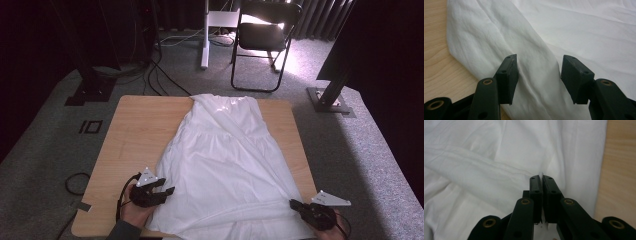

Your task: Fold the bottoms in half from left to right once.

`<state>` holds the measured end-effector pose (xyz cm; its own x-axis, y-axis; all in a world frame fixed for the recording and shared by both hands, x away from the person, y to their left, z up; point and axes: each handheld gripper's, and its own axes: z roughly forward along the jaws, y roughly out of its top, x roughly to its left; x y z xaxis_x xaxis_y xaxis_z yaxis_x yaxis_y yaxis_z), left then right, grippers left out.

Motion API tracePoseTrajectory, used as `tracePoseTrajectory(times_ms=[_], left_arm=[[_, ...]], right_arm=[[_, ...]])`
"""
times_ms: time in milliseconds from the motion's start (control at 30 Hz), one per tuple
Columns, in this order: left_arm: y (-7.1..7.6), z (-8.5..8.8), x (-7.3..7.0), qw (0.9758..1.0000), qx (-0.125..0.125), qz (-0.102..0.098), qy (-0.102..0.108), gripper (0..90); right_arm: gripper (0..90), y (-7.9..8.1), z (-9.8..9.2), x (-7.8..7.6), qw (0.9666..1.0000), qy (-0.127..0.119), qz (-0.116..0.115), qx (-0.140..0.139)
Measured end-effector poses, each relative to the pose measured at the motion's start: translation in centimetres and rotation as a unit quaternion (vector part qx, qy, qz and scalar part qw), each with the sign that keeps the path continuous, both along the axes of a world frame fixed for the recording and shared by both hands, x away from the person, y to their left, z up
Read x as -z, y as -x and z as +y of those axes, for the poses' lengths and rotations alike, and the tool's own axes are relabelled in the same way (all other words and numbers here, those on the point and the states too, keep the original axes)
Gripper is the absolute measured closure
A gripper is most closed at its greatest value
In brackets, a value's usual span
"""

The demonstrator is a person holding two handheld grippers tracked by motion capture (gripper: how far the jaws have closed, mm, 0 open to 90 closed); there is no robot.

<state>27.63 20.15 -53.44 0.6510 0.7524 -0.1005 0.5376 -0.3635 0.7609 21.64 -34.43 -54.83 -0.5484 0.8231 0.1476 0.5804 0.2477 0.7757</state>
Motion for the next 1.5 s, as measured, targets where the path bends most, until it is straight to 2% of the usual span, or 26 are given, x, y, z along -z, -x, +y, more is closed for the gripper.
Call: tracePoseTrajectory(times_ms=[67, 133, 200, 267, 333, 400, 467, 533, 633, 733, 800, 900, 967, 1100, 1167, 1233, 1300, 1400, 1500], left_arm=[[-0.1, 0.0, 0.1, 1.0000, -0.001, -0.001, -0.001, 47.8], [-0.2, 0.1, 0.1, 1.0000, -0.002, -0.002, -0.003, 47.2], [-0.3, 0.2, 0.0, 1.0000, -0.005, -0.004, -0.003, 46.9], [-0.6, 0.3, -0.2, 0.9999, -0.008, -0.009, -0.005, 45.9], [-1.0, 0.3, -0.5, 0.9998, -0.014, -0.016, -0.005, 45.5], [-1.9, 0.4, -1.0, 0.9993, -0.026, -0.026, -0.006, 44.4], [-2.8, 0.5, -1.4, 0.9990, -0.031, -0.031, -0.008, 44.4], [-4.0, 0.5, -1.9, 0.9982, -0.041, -0.041, -0.014, 44.1], [-6.3, 0.6, -2.6, 0.9969, -0.060, -0.048, -0.016, 42.6], [-8.9, 1.1, -3.0, 0.9957, -0.084, -0.040, -0.003, 41.0], [-10.7, 1.3, -3.0, 0.9948, -0.097, -0.029, 0.004, 39.5], [-12.9, 1.2, -2.7, 0.9943, -0.105, -0.017, 0.011, 39.2], [-14.2, 0.9, -2.5, 0.9944, -0.105, -0.012, 0.006, 38.0], [-16.3, 0.3, -1.9, 0.9945, -0.104, 0.004, 0.010, 37.0], [-17.4, -0.1, -1.5, 0.9941, -0.102, 0.030, 0.022, 37.0], [-18.3, -0.7, -1.0, 0.9939, -0.098, 0.047, 0.017, 36.6], [-18.9, -1.2, -0.7, 0.9941, -0.093, 0.054, 0.015, 36.0], [-19.8, -2.1, -0.1, 0.9931, -0.091, 0.073, 0.011, 36.2], [-20.2, -2.8, 0.7, 0.9919, -0.091, 0.087, 0.014, 43.4]], right_arm=[[86.3, 0.6, -0.7, 0.2, 0.9999, -0.004, 0.010, -0.013], [84.6, 1.3, -1.5, 0.4, 0.9988, 0.009, 0.021, -0.044], [79.9, 1.8, -2.2, 0.3, 0.9973, 0.009, 0.029, -0.067], [70.2, 2.1, -2.8, -0.2, 0.9975, 0.004, 0.015, -0.069], [65.7, 1.9, -3.4, -1.0, 0.9977, -0.032, -0.012, -0.060], [61.5, 1.2, -3.5, -1.6, 0.9970, -0.052, -0.033, -0.048], [61.1, -0.1, -3.2, -1.9, 0.9964, -0.062, -0.047, -0.034], [61.1, -2.0, -2.6, -2.0, 0.9971, -0.056, -0.049, -0.015], [58.6, -5.9, -0.9, -2.1, 0.9978, -0.044, -0.051, -0.002], [57.2, -9.3, 1.0, -2.6, 0.9980, -0.037, -0.051, -0.009], [55.7, -11.5, 2.5, -3.0, 0.9980, -0.024, -0.056, -0.015], [52.7, -14.5, 4.5, -3.4, 0.9983, -0.011, -0.051, -0.026], [51.0, -16.4, 5.7, -3.6, 0.9984, -0.006, -0.048, -0.027], [47.2, -19.1, 7.7, -3.5, 0.9988, -0.001, -0.041, -0.028], [44.1, -20.4, 8.8, -3.2, 0.9989, 0.011, -0.039, -0.022], [41.9, -21.6, 9.9, -2.9, 0.9991, 0.019, -0.034, -0.016], [38.7, -22.7, 10.9, -2.6, 0.9991, 0.028, -0.030, -0.009], [34.4, -23.9, 12.5, -2.2, 0.9988, 0.041, -0.025, -0.006], [30.2, -24.8, 13.9, -1.7, 0.9980, 0.060, -0.021, -0.001]])
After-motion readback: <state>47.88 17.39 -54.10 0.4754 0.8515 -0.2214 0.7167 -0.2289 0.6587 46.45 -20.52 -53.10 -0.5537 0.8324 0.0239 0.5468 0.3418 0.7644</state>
